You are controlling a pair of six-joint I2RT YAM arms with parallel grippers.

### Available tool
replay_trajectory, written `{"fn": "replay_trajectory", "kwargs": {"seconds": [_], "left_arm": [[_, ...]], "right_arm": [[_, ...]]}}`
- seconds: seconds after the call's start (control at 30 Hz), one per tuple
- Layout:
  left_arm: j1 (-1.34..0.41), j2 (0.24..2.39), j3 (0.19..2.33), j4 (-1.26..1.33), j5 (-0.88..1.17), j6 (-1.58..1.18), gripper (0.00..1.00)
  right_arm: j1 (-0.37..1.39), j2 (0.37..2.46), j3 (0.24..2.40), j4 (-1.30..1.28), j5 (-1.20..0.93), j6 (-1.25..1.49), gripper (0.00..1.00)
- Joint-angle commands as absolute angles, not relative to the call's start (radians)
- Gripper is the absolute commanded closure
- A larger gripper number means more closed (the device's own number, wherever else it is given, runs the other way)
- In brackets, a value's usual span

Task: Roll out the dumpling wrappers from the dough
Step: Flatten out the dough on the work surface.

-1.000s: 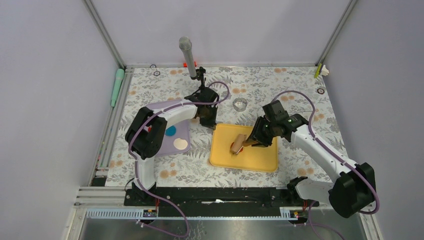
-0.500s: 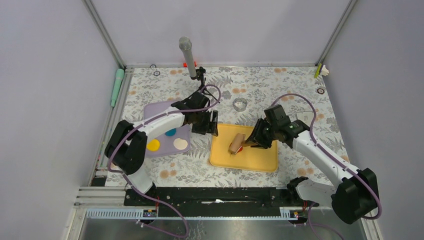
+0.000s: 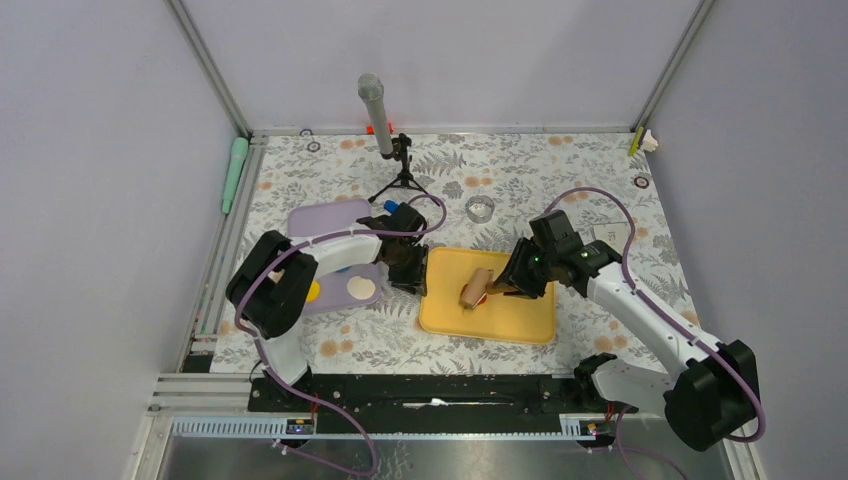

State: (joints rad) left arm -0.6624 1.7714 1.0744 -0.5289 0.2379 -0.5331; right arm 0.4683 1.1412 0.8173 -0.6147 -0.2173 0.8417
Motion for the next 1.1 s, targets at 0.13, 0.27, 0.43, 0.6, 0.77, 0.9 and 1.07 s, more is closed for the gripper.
{"fn": "replay_trajectory", "kwargs": {"seconds": [0.13,0.27,0.43,0.6,0.77,0.9,1.07], "left_arm": [[-0.663,1.805,1.117,-0.494,0.176,-0.575,1.0],[-0.656,1.831,1.147,-0.498,0.199,-0.586,1.0],[-0.655,1.854,1.18,-0.499,0.237,-0.574,1.0],[-0.655,1.847,1.182,-0.506,0.23,-0.554,1.0],[-0.655,1.841,1.185,-0.508,0.225,-0.551,1.0],[-0.646,1.839,1.192,-0.499,0.194,-0.504,1.0],[-0.594,1.85,1.202,-0.493,0.21,-0.503,1.0]], "right_arm": [[0.456,1.084,0.803,-0.876,-0.023,0.807,1.0],[0.453,1.074,0.817,-0.902,-0.011,0.8,1.0],[0.449,1.09,0.807,-0.871,-0.022,0.803,1.0],[0.449,1.156,0.819,-0.799,-0.069,0.806,1.0],[0.449,1.178,0.899,-0.864,-0.012,0.77,1.0],[0.44,1.192,0.929,-0.959,0.052,0.702,1.0],[0.424,1.192,0.956,-1.002,0.025,0.64,1.0]]}}
